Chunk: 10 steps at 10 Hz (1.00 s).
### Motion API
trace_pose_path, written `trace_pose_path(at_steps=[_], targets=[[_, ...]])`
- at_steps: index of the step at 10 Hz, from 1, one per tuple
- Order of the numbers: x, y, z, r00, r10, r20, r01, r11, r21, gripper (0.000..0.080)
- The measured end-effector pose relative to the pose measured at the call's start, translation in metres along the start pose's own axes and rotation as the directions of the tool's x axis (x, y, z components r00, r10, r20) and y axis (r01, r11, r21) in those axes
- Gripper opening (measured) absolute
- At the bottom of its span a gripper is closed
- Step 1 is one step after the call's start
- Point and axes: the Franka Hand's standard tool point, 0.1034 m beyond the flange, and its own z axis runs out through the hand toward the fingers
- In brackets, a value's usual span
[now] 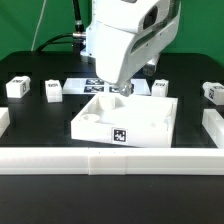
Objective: Assemble one leg
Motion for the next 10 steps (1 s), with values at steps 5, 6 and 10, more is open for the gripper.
trace_pose_path(at_steps=[5,6,10], targets=[[0.001,0.002,0.000,1.000,0.000,-0.001,0.000,1.000,-0.001,0.0649],[0.001,0.002,0.000,1.000,0.000,-0.001,0.000,1.000,-0.001,0.0649],[-0.012,-0.022,0.010,0.992,-0.105,-0.063,0.099,0.991,-0.091,0.0649]])
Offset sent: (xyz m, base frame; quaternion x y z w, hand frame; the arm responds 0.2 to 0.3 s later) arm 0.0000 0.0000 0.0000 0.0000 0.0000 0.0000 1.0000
